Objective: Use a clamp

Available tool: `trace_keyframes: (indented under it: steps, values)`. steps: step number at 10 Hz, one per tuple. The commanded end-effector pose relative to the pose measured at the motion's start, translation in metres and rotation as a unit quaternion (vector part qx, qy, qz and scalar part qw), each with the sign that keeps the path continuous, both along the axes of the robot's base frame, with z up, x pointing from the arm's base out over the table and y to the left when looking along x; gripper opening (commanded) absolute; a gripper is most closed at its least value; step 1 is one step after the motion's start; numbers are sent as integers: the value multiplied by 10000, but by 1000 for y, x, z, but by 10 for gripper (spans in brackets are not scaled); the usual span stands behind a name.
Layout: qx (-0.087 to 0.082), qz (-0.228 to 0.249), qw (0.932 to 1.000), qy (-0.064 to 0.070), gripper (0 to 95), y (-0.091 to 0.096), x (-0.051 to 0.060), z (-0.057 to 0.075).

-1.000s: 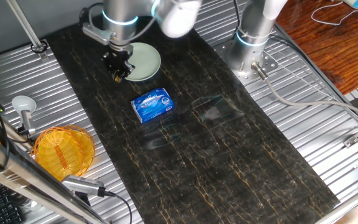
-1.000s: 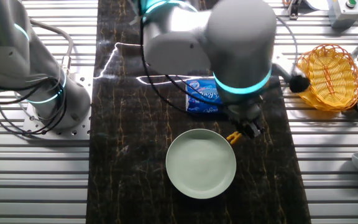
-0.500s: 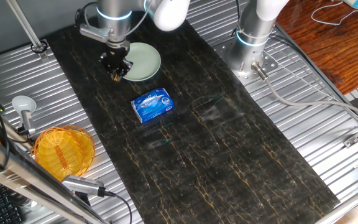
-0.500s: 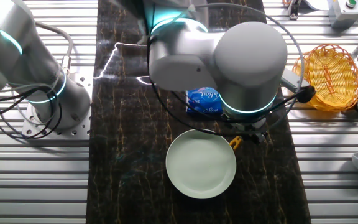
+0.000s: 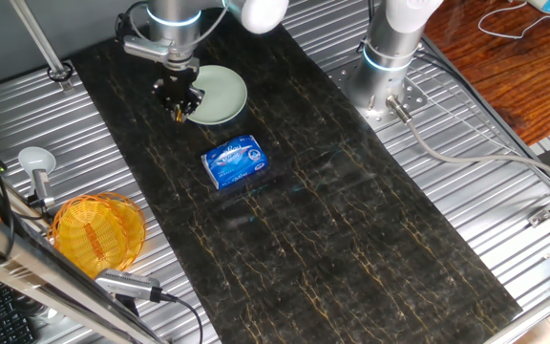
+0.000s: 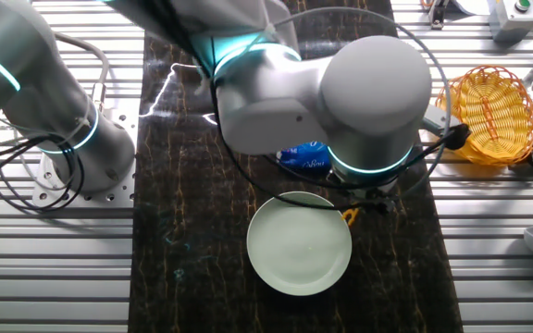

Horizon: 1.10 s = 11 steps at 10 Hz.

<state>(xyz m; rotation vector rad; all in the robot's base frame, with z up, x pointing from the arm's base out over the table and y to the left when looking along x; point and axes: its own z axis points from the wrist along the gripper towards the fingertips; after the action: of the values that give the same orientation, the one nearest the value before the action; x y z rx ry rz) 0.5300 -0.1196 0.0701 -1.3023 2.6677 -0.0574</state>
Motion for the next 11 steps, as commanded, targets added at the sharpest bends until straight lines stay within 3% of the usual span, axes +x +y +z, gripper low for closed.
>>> trace_keyframes:
  steps: [1,4,7,11]
  values:
    - [39,190,9998,-33,0,-3,2,-6]
    - [240,342,9991,-23,0,-5,3,-9]
    - [285,450,9986,-10,0,-8,1,-7]
    - [571,572,9967,-14,0,-14,-5,-2]
